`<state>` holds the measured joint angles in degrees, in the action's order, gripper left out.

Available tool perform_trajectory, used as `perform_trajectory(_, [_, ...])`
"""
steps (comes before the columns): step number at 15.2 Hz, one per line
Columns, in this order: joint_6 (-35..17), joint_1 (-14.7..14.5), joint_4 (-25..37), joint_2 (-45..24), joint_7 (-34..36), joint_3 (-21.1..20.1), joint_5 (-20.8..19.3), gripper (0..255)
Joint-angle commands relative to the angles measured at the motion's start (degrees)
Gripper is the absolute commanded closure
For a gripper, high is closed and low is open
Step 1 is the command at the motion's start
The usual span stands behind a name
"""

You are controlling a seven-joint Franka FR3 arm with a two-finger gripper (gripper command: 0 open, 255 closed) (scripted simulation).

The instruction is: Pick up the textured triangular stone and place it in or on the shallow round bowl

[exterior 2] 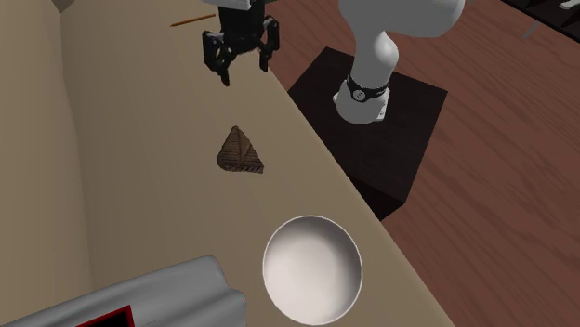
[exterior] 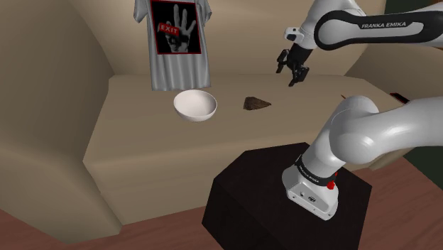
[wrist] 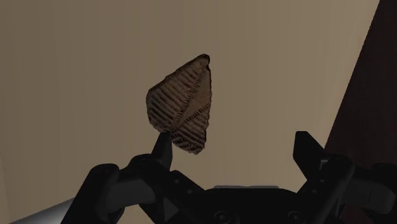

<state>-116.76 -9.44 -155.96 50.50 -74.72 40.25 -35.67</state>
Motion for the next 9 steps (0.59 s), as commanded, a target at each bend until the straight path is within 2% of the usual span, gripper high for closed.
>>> perform_trajectory(1, [-2.7, -0.9, -0.2, -1.6, -2.9, 2.7, -1.6, 0])
perform_trajectory(7, [-9.3, -1.5, -2.5, -5.6, -2.2, 6.6, -4.2, 0])
perform_trajectory(9, [-9.3, -1.5, -2.5, -5.6, -2.2, 6.6, -4.2, 0])
